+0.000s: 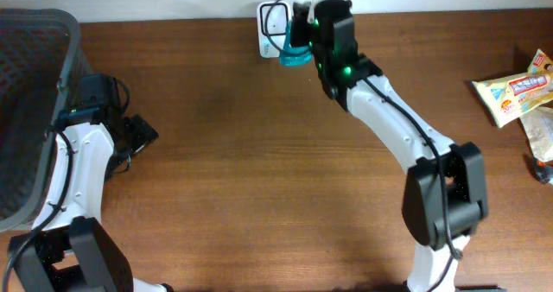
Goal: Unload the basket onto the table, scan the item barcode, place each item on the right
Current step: 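Hold the bottle up in front of the scanner window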
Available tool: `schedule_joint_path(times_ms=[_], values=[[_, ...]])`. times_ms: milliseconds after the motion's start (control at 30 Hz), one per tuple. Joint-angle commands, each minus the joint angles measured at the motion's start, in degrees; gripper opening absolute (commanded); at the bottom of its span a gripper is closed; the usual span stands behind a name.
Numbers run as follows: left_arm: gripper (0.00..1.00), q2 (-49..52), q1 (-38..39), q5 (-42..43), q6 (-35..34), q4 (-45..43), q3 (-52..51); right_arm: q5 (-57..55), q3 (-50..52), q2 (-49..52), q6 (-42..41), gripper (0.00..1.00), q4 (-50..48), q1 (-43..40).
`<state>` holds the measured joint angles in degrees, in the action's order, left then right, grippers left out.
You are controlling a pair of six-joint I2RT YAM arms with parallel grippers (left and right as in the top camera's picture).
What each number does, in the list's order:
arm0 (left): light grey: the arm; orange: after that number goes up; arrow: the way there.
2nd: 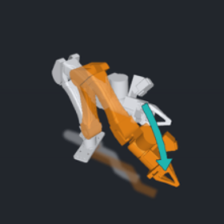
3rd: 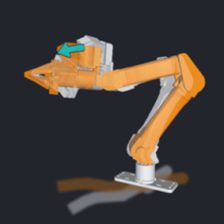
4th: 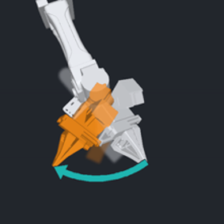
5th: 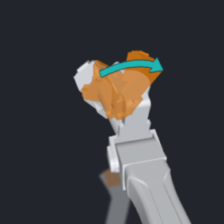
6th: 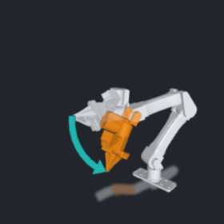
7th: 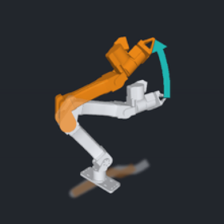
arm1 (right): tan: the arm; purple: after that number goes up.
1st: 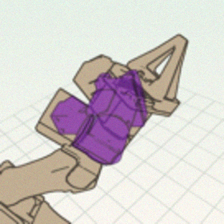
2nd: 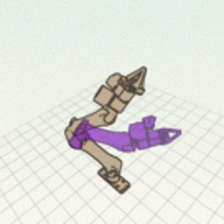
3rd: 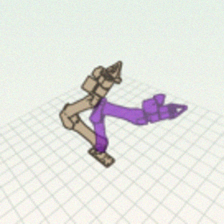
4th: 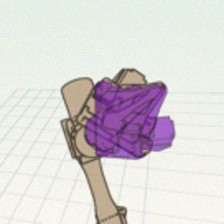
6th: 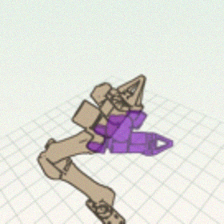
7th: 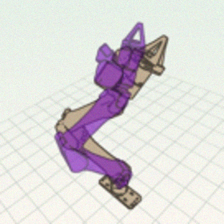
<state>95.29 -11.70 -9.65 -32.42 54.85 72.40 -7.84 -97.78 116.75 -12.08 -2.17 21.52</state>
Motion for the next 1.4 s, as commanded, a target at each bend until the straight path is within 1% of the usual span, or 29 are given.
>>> schedule_joint_path(times_ms=[0,100,167,267,567,833,933,1233,1367], values=[[0.99,0.39,-0.46,-0.24,-0.13,-0.07,-0.22,0.26,-12.33,5.03,-0.9,0.04,4.92,0.2],[0.99,0.39,-0.46,-0.24,-0.13,-0.07,-0.22,0.31,-22.84,12.24,-1.2,0.04,12.26,0.2],[0.99,0.39,-0.46,-0.24,-0.15,-0.07,-0.22,0.61,-28.0,15.67,-1.97,0.04,15.8,0.2],[0.99,0.39,-0.46,-0.24,-0.15,-0.07,-0.22,2.29,-32.39,18.93,-2.01,0.04,18.71,0.2],[0.99,0.39,-0.46,-0.24,-0.15,-0.07,-0.22,2.45,-32.72,19.74,-2.43,0.04,16.72,0.22],[0.99,0.39,-0.46,-0.24,-0.13,-0.07,-0.22,0.72,-32.72,21.66,-2.47,0.04,12.07,0.2],[0.99,0.39,-0.46,-0.24,-0.13,-0.07,-0.22,0.72,-32.72,21.77,-3.72,0.04,10.86,0.2],[0.99,0.39,-0.46,-0.24,-0.13,-0.07,-0.22,-1.11,-32.72,22.18,-3.67,0.04,9.84,0.2],[0.99,0.39,-0.46,-0.24,-0.15,-0.07,-0.22,-1.88,-32.76,21.55,-3.67,0.04,5.33,0.11]])
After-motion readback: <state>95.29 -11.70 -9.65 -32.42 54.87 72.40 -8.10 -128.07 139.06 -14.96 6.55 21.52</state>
